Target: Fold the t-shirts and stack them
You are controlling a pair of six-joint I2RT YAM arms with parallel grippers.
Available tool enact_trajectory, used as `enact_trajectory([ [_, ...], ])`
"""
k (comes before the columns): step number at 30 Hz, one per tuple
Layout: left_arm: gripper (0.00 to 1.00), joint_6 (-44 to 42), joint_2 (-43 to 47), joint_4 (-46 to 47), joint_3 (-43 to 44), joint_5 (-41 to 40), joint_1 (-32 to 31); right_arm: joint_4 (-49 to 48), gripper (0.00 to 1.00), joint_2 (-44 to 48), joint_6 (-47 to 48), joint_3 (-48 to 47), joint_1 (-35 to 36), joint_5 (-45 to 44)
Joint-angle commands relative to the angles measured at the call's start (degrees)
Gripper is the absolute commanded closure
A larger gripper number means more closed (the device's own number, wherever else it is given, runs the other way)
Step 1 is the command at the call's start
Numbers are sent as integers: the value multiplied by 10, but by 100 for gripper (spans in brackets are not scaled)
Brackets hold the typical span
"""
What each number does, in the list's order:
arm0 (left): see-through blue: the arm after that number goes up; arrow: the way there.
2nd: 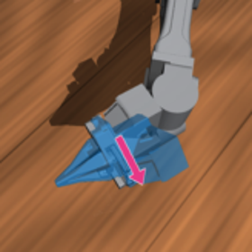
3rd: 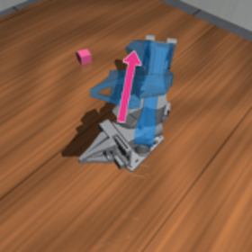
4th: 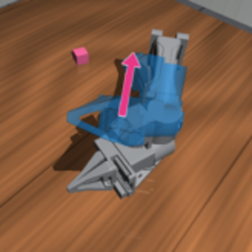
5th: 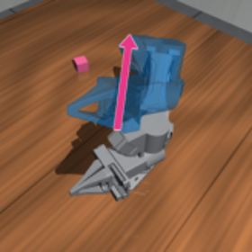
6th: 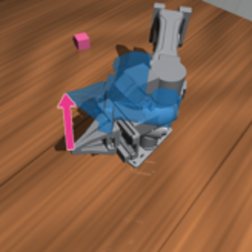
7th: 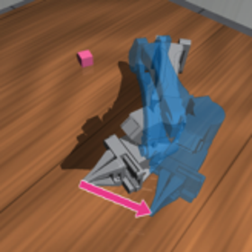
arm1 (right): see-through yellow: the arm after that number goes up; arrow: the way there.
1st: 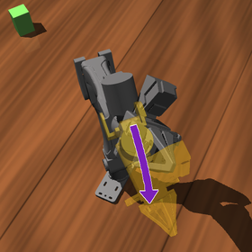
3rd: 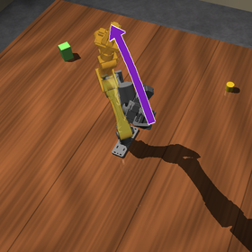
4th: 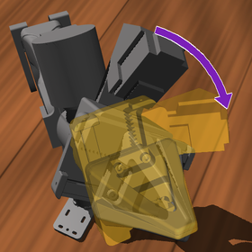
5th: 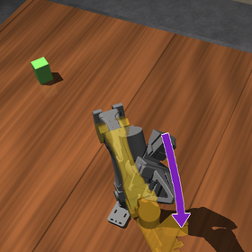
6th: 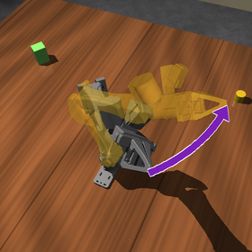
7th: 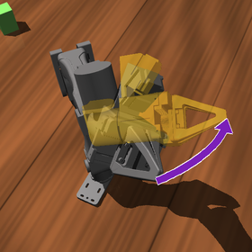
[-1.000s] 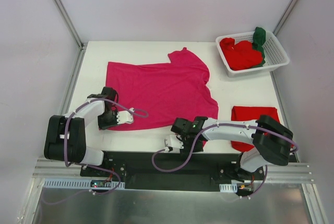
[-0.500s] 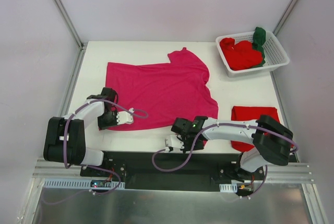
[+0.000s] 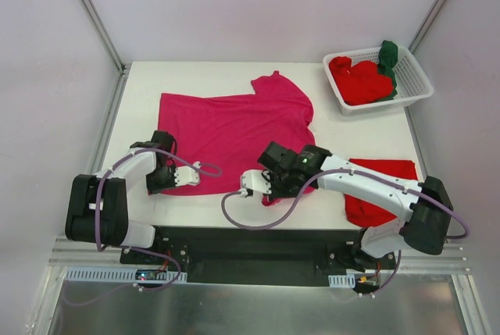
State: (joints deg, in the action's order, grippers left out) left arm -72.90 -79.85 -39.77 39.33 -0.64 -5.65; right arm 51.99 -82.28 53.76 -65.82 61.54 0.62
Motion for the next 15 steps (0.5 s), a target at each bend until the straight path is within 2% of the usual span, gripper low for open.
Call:
enact_trajectory([
  [1, 100, -7, -19, 5, 9, 23, -2, 69, 99, 17, 25, -56, -13, -39],
  [15, 100, -7, 17, 4, 1, 21, -6, -10, 99, 5, 51, -113, -43, -112],
])
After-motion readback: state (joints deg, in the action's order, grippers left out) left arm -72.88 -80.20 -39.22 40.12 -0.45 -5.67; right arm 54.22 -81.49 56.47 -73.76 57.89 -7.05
